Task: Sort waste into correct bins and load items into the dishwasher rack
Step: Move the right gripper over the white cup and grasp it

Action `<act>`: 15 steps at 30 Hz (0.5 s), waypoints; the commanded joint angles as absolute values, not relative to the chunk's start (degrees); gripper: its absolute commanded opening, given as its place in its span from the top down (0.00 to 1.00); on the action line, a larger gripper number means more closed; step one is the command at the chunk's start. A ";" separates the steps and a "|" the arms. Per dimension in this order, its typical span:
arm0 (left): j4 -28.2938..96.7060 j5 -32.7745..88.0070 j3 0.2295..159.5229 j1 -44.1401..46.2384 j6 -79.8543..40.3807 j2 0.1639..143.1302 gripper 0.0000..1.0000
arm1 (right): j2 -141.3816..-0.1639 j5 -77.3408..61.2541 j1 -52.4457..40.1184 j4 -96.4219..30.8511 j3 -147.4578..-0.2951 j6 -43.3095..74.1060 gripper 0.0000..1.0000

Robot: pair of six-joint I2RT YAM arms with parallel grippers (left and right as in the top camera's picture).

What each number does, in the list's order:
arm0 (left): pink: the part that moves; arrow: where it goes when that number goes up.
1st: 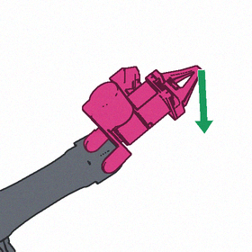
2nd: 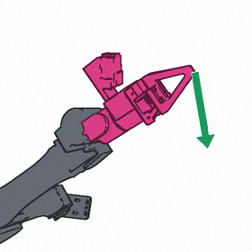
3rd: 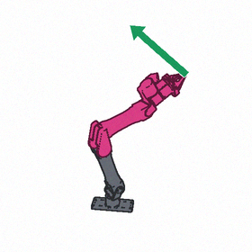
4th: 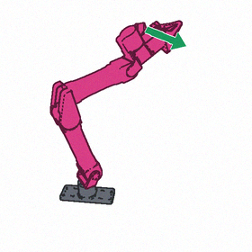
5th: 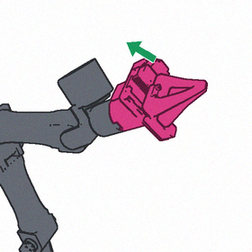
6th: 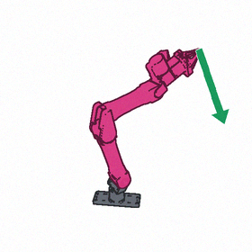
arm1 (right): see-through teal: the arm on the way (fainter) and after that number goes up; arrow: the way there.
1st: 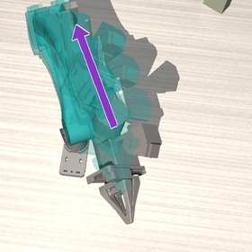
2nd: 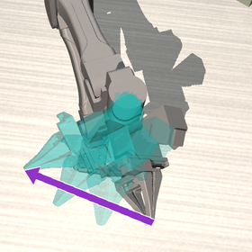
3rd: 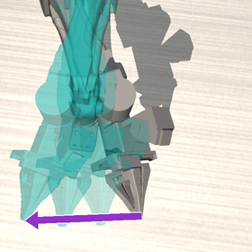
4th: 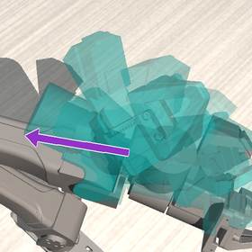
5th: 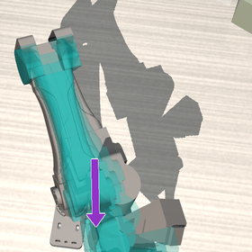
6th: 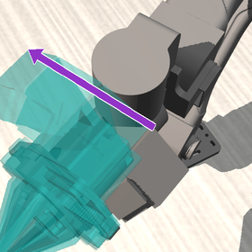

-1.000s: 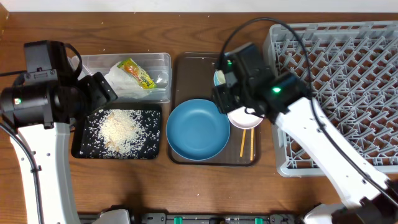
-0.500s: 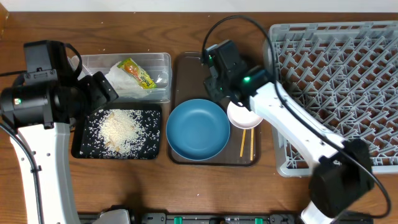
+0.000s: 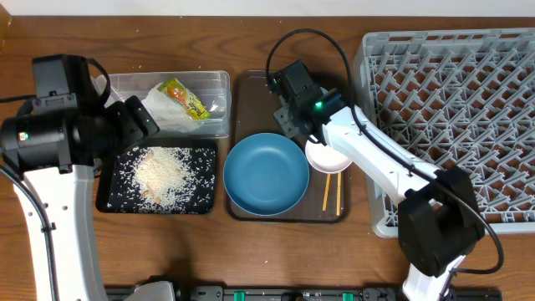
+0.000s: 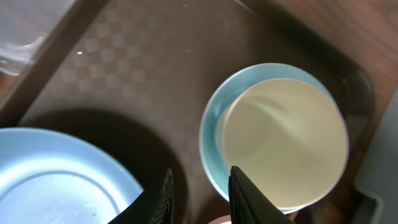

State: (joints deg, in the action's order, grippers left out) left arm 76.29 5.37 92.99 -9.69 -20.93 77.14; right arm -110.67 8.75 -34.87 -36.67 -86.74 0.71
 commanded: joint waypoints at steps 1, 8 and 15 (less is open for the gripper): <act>76.42 4.43 93.06 -10.00 -20.60 77.21 0.05 | -112.42 12.25 -35.16 -36.18 -87.29 -0.56 0.72; 76.42 4.45 93.06 -10.00 -20.60 77.21 0.05 | -114.13 12.19 -35.18 -34.68 -87.29 -0.54 0.73; 76.42 4.45 93.06 -10.00 -20.60 77.21 0.05 | -114.67 12.21 -35.16 -34.00 -87.29 -0.54 0.77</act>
State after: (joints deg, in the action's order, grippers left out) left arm 76.27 5.34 92.99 -9.69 -20.93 77.14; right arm -114.30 11.42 -34.87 -34.37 -86.74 0.12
